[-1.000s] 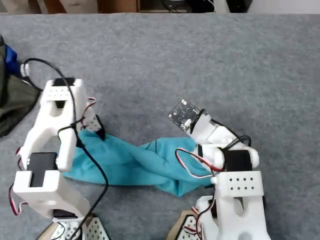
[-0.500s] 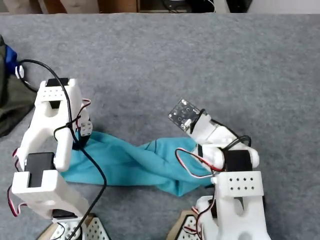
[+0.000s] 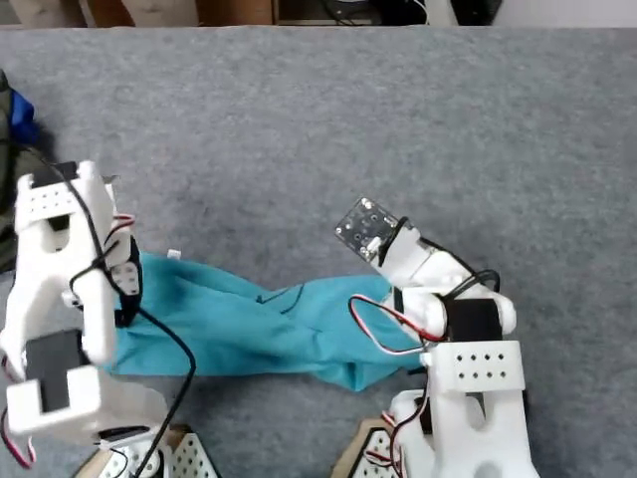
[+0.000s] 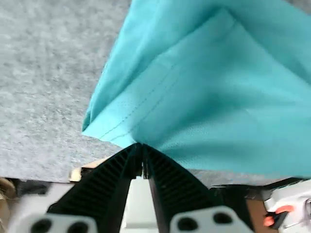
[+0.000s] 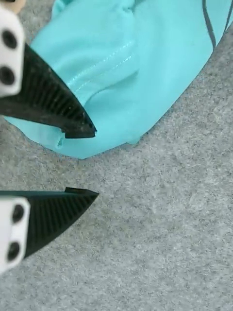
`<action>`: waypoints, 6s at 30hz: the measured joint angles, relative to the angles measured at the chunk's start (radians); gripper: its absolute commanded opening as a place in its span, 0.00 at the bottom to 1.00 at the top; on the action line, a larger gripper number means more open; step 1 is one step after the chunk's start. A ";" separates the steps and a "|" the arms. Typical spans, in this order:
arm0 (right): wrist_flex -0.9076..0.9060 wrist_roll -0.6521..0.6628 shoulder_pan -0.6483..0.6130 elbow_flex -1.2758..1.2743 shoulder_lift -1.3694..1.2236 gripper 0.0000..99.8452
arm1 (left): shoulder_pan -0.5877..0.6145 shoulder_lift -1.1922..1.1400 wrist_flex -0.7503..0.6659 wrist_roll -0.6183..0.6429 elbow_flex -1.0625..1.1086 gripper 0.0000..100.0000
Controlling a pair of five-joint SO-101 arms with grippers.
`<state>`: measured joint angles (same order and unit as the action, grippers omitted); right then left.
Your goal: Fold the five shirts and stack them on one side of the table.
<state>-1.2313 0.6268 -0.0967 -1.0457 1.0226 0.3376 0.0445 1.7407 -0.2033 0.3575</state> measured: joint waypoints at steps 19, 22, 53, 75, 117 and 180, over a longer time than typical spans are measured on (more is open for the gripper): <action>0.035 0.000 0.000 -0.035 -0.003 0.19 | -0.242 0.118 0.000 -0.250 0.189 0.18; 0.035 0.000 0.000 -0.037 -0.003 0.19 | -0.207 0.118 0.000 -0.250 0.158 0.30; 0.035 0.000 0.000 -0.037 -0.003 0.19 | -0.123 -0.473 -0.086 0.052 -0.270 0.30; 0.038 0.000 0.000 -0.037 -0.003 0.19 | -0.124 -0.537 -0.130 0.100 -0.367 0.02; -0.450 -0.064 -0.055 0.595 -0.694 0.19 | -0.218 -0.061 0.006 0.071 -0.187 0.02; -0.532 0.632 -0.293 0.394 -0.381 0.27 | -0.025 -0.060 0.006 -0.104 -0.221 0.02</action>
<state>-1.7637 1.2589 -0.3897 -0.6513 0.6421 0.3130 -0.0153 1.7469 -0.3076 0.1366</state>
